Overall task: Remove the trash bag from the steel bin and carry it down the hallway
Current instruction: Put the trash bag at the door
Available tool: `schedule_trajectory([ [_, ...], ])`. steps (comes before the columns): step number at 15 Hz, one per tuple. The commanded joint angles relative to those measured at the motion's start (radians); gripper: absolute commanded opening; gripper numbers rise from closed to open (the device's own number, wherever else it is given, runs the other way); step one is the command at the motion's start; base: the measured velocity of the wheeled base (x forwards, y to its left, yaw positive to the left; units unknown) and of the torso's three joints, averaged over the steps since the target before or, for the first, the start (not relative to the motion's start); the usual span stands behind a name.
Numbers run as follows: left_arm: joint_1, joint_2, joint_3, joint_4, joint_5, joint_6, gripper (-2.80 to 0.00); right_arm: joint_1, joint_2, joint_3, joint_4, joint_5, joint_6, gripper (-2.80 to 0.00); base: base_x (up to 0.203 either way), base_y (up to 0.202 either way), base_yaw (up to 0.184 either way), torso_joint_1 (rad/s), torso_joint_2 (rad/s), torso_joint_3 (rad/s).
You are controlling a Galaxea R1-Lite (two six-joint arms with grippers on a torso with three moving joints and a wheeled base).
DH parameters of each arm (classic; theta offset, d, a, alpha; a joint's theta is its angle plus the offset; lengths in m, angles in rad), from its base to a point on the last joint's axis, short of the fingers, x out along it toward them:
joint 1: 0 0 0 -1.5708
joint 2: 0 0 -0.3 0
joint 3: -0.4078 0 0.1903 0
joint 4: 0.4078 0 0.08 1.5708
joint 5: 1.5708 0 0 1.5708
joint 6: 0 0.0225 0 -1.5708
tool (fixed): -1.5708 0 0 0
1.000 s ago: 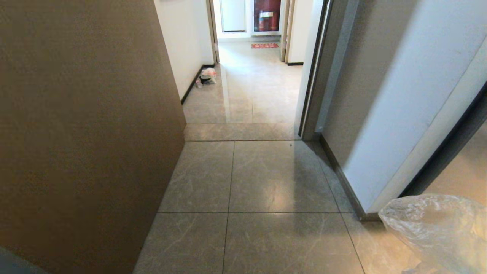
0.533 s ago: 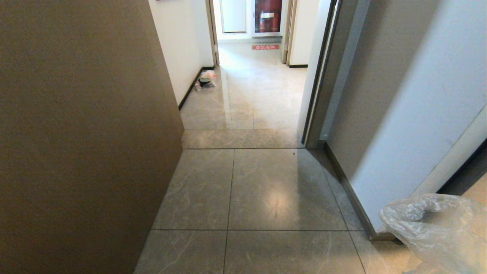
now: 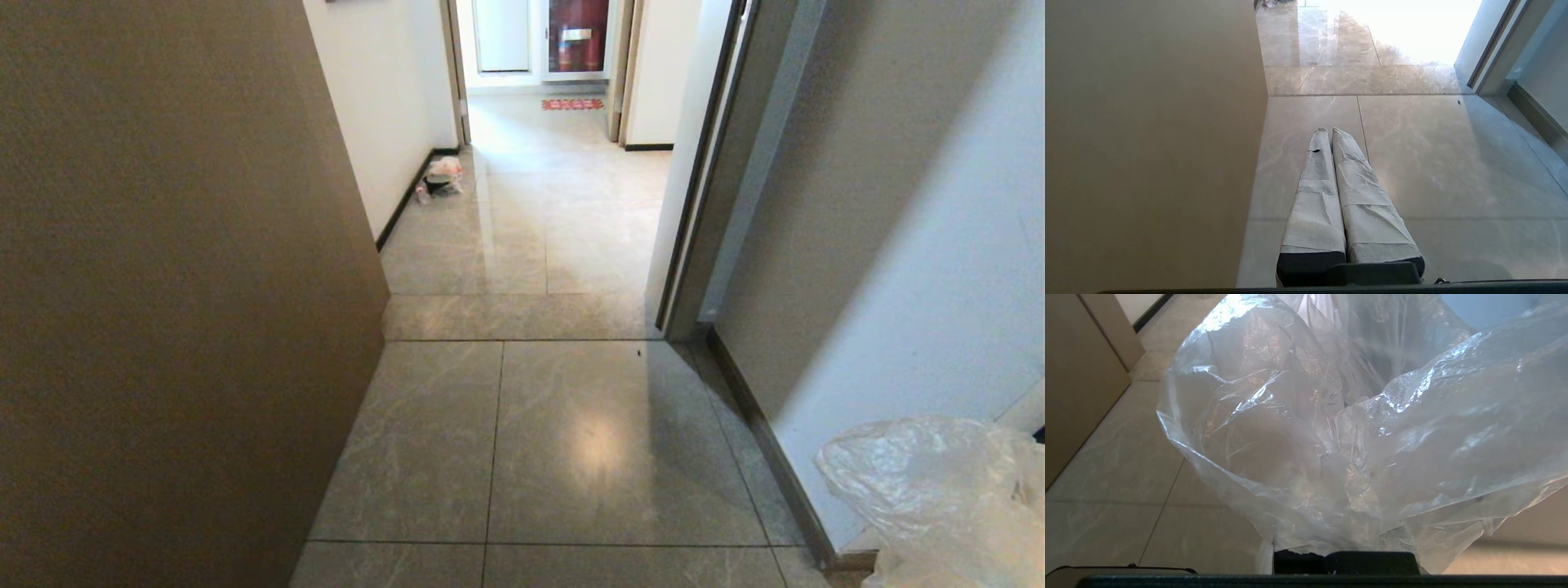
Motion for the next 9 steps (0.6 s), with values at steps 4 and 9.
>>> schedule_trajectory([
  [4, 0.000, 0.000, 0.000, 0.000, 0.000, 0.000, -2.80, 0.000, 0.002, 0.002, 0.000, 0.001, -0.001, -2.80, 0.194, 0.000, 0.001, -0.004, 0.00, 0.001],
  [9, 0.000, 0.000, 0.000, 0.000, 0.000, 0.000, -2.80, 0.000, 0.002, 0.002, 0.000, 0.001, -0.001, -2.80, 0.193, 0.000, 0.001, 0.002, 0.00, 0.002],
])
